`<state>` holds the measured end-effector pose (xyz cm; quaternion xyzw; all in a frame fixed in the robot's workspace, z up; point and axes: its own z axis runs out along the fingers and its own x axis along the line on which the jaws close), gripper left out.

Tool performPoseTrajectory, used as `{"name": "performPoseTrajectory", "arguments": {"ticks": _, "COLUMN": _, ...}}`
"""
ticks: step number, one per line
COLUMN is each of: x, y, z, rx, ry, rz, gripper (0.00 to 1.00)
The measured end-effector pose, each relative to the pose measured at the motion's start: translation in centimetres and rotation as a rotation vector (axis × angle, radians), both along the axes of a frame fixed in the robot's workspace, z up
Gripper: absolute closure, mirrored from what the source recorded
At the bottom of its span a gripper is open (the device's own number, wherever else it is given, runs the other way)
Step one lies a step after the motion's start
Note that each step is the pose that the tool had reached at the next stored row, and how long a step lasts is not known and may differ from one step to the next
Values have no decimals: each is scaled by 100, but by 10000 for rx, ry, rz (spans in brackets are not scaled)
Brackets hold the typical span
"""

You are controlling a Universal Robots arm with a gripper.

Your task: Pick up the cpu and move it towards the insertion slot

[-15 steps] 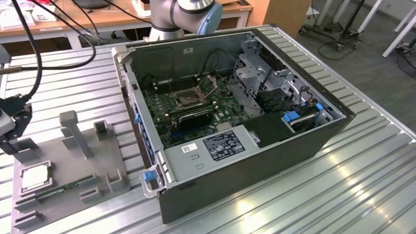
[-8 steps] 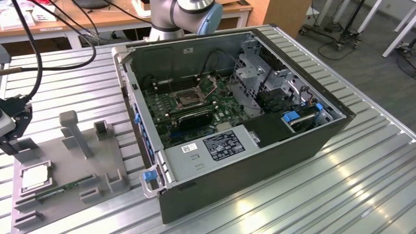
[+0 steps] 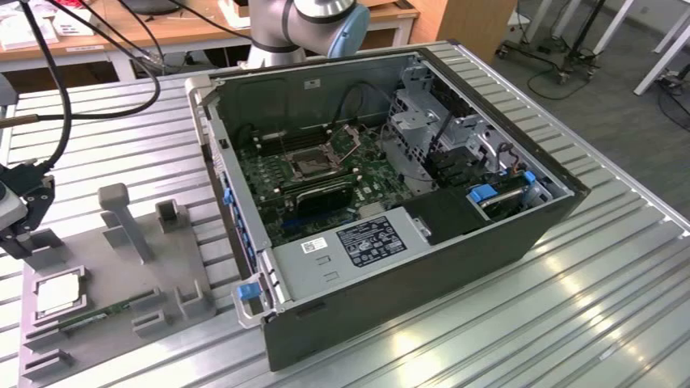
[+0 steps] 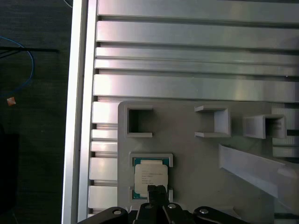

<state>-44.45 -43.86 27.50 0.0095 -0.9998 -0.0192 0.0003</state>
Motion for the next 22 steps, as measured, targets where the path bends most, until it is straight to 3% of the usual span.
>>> {"name": "performPoseTrajectory", "arguments": {"ticks": 3, "x": 0, "y": 0, "z": -40, "rx": -1, "ry": 2, "rz": 0, "gripper": 89}}
{"name": "performPoseTrajectory", "arguments": {"ticks": 22, "x": 0, "y": 0, "z": -96, "rx": 0, "ry": 1, "rz": 1, "gripper": 89}}
